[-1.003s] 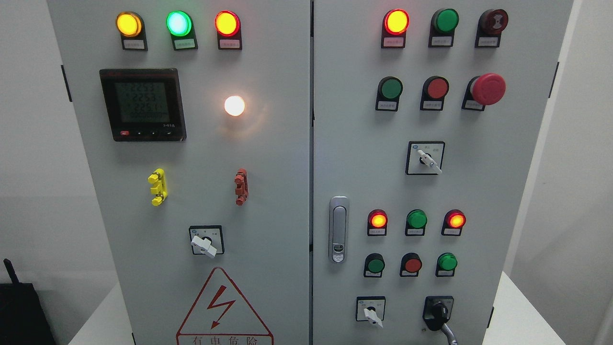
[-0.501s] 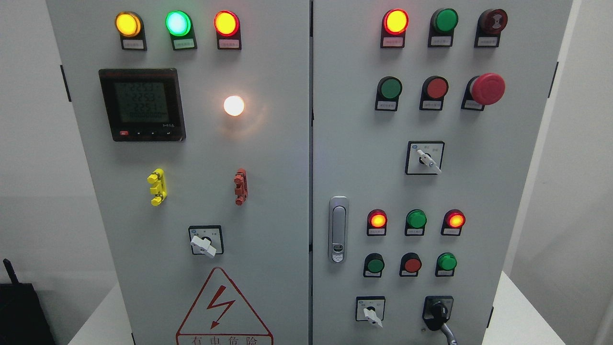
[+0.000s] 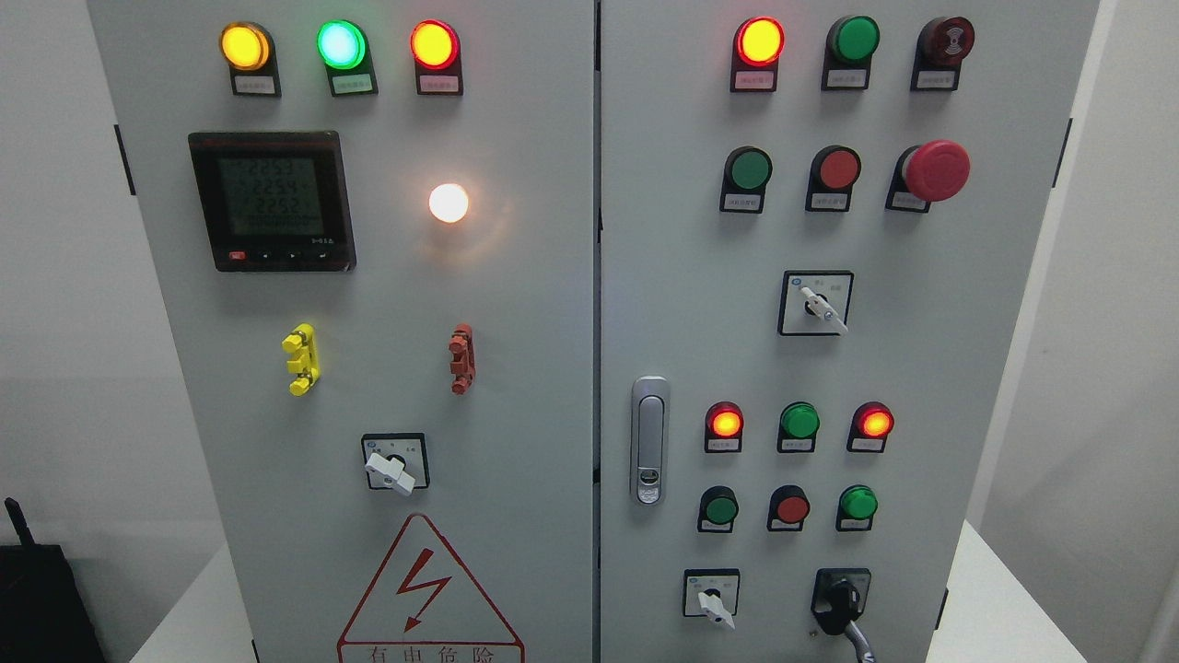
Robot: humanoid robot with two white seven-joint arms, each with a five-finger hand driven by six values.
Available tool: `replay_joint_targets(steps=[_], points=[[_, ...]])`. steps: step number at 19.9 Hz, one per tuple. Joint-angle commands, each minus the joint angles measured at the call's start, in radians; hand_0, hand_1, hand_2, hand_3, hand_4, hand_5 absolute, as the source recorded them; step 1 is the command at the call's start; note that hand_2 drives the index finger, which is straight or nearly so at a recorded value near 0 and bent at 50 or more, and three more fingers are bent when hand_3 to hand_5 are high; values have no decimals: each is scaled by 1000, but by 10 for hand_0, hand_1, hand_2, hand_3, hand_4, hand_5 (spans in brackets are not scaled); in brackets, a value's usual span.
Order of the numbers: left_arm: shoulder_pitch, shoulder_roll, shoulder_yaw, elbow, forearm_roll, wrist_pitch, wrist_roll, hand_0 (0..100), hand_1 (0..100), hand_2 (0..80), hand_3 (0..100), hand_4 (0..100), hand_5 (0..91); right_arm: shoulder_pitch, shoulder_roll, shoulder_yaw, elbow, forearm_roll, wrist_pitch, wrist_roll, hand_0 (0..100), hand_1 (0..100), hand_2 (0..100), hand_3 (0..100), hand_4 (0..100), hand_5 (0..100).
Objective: Trip black knob to open circuit
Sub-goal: 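Grip the black rotary knob with the right hand and twist it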
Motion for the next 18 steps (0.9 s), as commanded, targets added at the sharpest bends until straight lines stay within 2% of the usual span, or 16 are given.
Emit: replay_joint_targets(steps=[1,18], points=[[-4,0,1,0,2,0,0,120,389,0,0,0,0,-22,1,37,-58,2,-14,27,980,818,0,1000,972,969],[-4,-2,1,0,2,-1,0,120,389,0,0,0,0,-22,1,51,-72,1,-17,27,983,821,0,1000,972,969]])
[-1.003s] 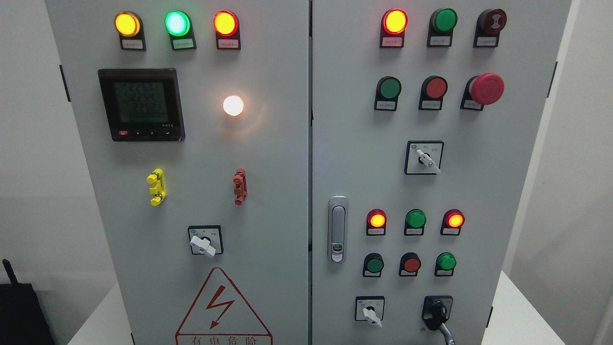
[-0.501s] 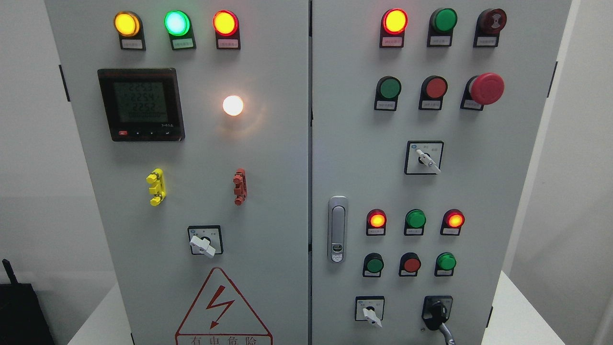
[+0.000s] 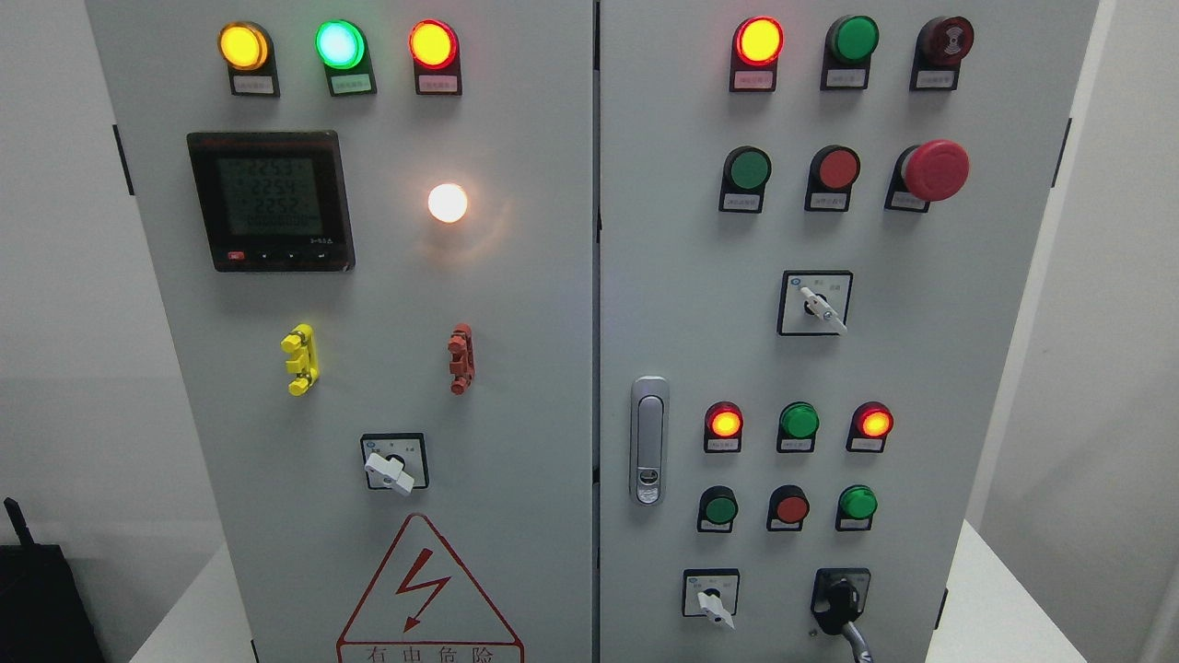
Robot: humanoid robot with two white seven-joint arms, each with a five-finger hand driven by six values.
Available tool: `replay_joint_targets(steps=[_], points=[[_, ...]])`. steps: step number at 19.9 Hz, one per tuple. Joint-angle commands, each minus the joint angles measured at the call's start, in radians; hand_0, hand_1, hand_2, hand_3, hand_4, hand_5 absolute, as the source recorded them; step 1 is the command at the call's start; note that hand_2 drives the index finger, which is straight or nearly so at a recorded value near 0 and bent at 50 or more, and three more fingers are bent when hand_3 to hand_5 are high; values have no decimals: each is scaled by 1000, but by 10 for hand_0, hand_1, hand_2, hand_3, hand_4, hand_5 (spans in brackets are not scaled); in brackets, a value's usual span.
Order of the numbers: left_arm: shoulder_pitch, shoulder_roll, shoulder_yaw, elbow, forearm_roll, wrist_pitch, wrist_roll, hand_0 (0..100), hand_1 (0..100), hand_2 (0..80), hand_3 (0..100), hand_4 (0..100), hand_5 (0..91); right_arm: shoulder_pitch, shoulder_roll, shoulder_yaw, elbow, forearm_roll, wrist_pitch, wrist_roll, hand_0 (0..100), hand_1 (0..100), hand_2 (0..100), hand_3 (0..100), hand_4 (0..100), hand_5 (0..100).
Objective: Trip black knob to open circuit
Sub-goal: 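Grip the black rotary knob with the right hand and twist it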
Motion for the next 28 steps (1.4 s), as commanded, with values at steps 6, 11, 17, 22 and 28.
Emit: replay_joint_targets(steps=[6,11,17,22,28], points=[[-4,0,1,0,2,-1,0,120,389,0,0,0,0,-24,3,42,-72,2,-18,30,984,820,0,1000,971,969],[-4,-2,1,0,2,-1,0,120,389,0,0,0,0,-30,4,44,-73,2,-18,30,985,820,0,1000,971,969],[-4,-2,1,0,2,-1,0,120,389,0,0,0,0,-30,4,50,-75,2,-23,30,986,819,0,1000,971,969],[-4,-2,1,0,2,-1,0,120,389,0,0,0,0,-33,9,62,-75,2,-25,30,986,820,0,1000,971,969],[-2,0,1,0,2,-1,0,120,389,0,0,0,0,-32,7,62,-73,2,-25,30,987,820,0,1000,970,968]])
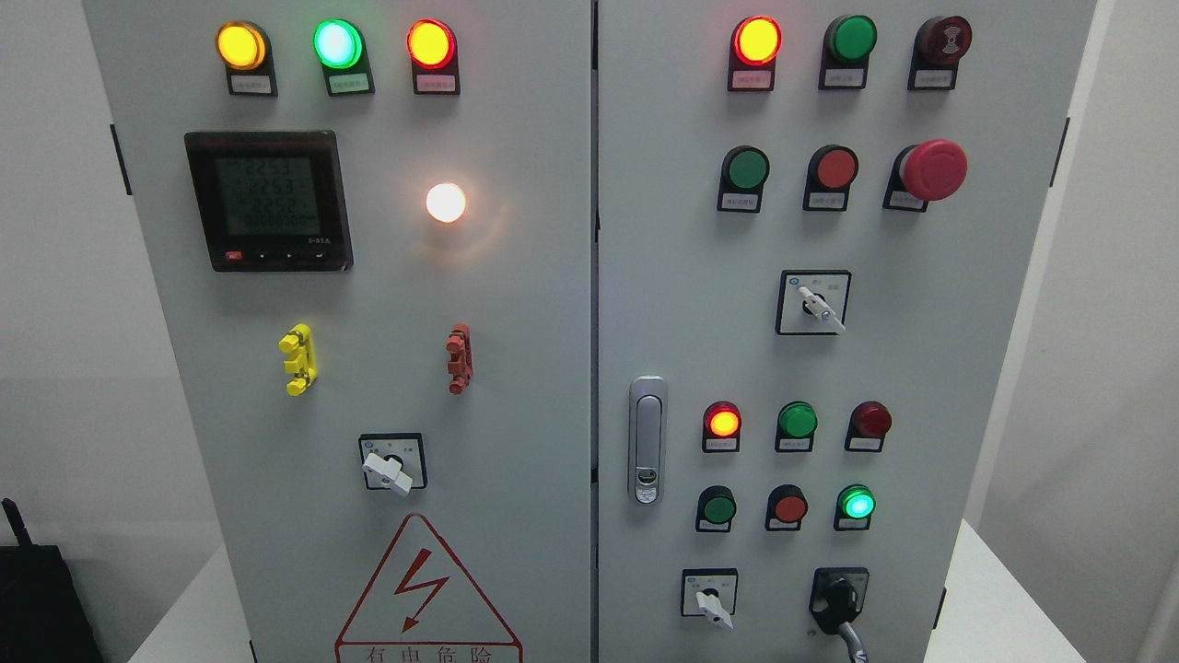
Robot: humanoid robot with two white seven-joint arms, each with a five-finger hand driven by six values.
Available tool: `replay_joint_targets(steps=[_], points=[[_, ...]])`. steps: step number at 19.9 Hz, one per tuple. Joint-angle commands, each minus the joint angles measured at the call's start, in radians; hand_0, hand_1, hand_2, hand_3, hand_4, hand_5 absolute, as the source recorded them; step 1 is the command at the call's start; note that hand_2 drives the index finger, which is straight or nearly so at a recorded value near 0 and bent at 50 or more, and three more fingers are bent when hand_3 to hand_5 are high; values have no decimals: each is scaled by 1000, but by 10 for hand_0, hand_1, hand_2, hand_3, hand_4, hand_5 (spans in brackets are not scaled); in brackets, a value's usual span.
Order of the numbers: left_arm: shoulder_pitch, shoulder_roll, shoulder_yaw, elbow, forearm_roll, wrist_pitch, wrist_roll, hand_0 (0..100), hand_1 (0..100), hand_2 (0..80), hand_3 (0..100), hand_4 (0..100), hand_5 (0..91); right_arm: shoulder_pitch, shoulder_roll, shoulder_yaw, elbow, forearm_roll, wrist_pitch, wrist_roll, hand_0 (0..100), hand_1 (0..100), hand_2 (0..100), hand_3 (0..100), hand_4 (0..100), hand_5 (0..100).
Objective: Trip black knob to open circuit
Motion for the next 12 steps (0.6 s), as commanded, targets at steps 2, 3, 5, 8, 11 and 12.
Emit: replay_joint_targets(steps=[2,3,5,8,11,12], points=[[-4,0,1,0,2,-1,0,120,389,0,0,0,0,-27,6,47,-72,4,-25,37,987,820,0,1000,969,968],[-2,-2,1,0,2,-1,0,120,389,0,0,0,0,-27,4,46,-71,4,-25,37,987,820,0,1000,969,968],[-4,-2,1,0,2,0,0,120,389,0,0,0,0,-24,3,41,-72,4,-28,37,987,820,0,1000,968,968],[-2,-2,1,0,2,-1,0,120,389,0,0,0,0,-24,-2,38,-72,4,-28,37,988,822,0,1000,967,968],[-4,0,1,0,2,-1,0,120,389,0,0,0,0,-21,-4,35,-72,4,-29,37,989,823,0,1000,967,967],[-4,-2,1,0,2,-1,0,120,389,0,0,0,0,-19,-7,35,-72,4,-29,37,989,824,0,1000,967,967]])
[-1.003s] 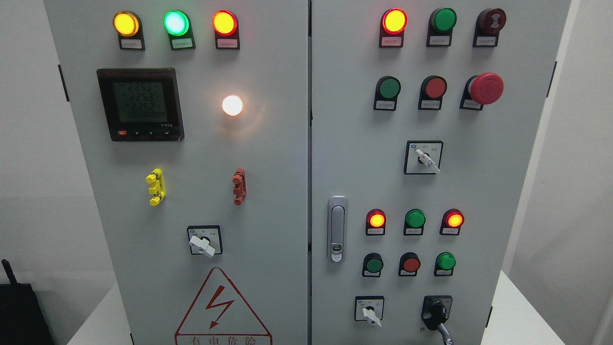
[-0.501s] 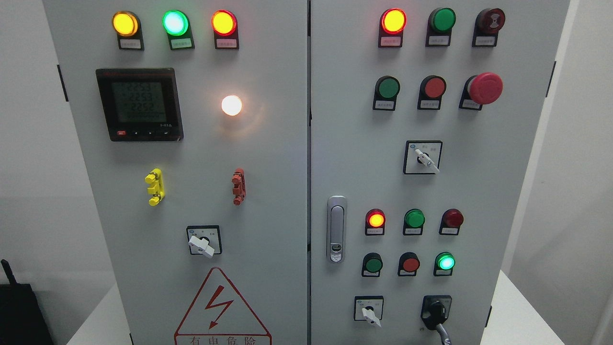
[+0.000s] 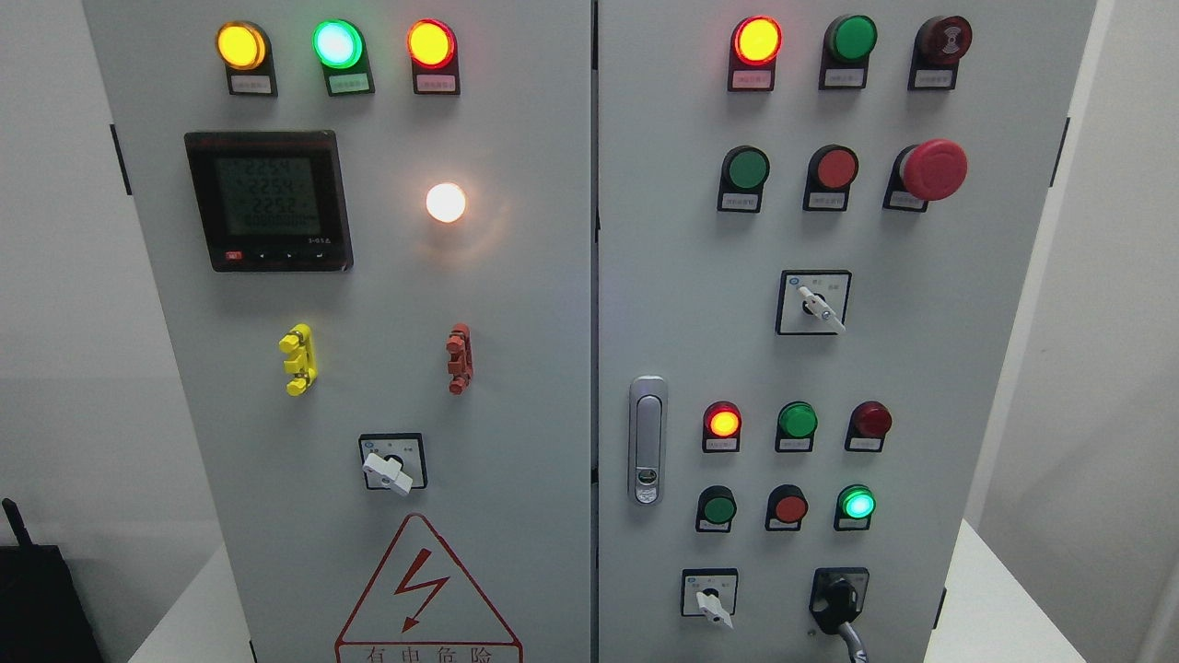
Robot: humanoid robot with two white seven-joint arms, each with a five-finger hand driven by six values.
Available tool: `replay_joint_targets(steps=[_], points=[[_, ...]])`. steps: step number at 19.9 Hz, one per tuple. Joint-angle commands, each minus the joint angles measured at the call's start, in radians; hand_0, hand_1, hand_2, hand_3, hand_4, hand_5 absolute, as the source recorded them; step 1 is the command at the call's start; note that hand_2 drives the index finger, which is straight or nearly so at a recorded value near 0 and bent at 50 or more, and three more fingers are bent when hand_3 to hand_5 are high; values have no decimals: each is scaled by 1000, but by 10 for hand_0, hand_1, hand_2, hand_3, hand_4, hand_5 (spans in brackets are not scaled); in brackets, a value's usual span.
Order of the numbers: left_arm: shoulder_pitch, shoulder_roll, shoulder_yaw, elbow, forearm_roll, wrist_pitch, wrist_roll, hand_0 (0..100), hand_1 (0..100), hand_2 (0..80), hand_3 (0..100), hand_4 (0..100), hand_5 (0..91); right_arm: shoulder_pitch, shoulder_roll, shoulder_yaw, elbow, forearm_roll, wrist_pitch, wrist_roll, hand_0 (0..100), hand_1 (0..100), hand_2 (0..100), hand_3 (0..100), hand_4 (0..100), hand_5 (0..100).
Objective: Trip black knob to open circuit
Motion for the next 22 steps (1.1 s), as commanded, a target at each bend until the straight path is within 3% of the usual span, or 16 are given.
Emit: replay_joint_targets(steps=[1,22], points=[[-4,-2,1,0,2,-1,0,120,389,0,0,0,0,-20,-2,33,-72,2,-29,37,989,824,0,1000,967,967],[-2,-2,1,0,2,-1,0,120,389,0,0,0,0,-9,-27,-36,-52,-1,-29,37,995,845,0,1000,968,961]])
